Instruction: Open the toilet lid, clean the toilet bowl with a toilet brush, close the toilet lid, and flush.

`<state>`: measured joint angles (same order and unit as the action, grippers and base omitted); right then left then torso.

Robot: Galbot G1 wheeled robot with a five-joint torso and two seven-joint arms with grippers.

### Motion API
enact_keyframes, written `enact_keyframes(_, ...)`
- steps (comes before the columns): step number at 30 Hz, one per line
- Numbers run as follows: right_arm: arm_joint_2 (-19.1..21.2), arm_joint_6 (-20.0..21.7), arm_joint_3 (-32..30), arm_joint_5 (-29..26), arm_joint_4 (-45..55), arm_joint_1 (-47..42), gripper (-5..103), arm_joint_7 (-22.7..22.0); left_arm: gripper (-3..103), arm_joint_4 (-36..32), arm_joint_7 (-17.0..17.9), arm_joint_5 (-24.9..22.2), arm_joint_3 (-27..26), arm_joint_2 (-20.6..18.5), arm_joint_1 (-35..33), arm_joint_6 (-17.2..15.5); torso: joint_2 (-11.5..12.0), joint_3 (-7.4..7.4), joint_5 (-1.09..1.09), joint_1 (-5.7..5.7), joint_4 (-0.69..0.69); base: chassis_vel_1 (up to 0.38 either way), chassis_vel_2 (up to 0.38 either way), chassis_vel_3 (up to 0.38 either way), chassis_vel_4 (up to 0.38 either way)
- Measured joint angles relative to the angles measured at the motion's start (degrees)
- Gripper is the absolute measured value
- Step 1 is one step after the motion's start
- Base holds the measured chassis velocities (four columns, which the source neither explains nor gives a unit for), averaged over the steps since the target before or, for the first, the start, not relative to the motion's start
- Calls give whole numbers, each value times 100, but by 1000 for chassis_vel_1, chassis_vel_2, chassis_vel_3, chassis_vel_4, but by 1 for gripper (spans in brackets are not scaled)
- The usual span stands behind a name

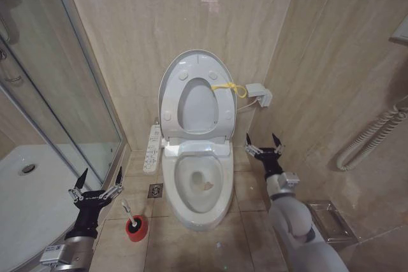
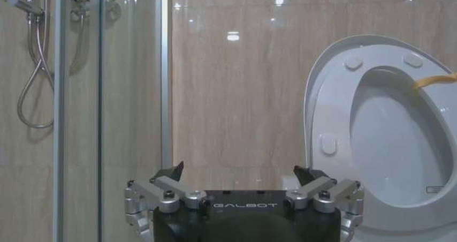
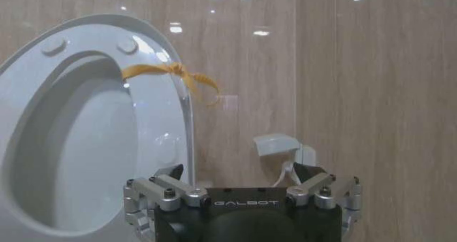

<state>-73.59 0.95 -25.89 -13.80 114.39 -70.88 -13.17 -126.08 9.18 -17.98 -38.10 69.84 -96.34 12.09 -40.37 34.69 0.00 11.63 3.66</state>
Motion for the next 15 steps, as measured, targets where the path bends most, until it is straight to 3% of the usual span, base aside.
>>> enact_keyframes(15,-541,-261,-30,520,360,-903,100,-60,100,0,0,0,0,0,0,0,0,0,0,0,1,0,0,0,0)
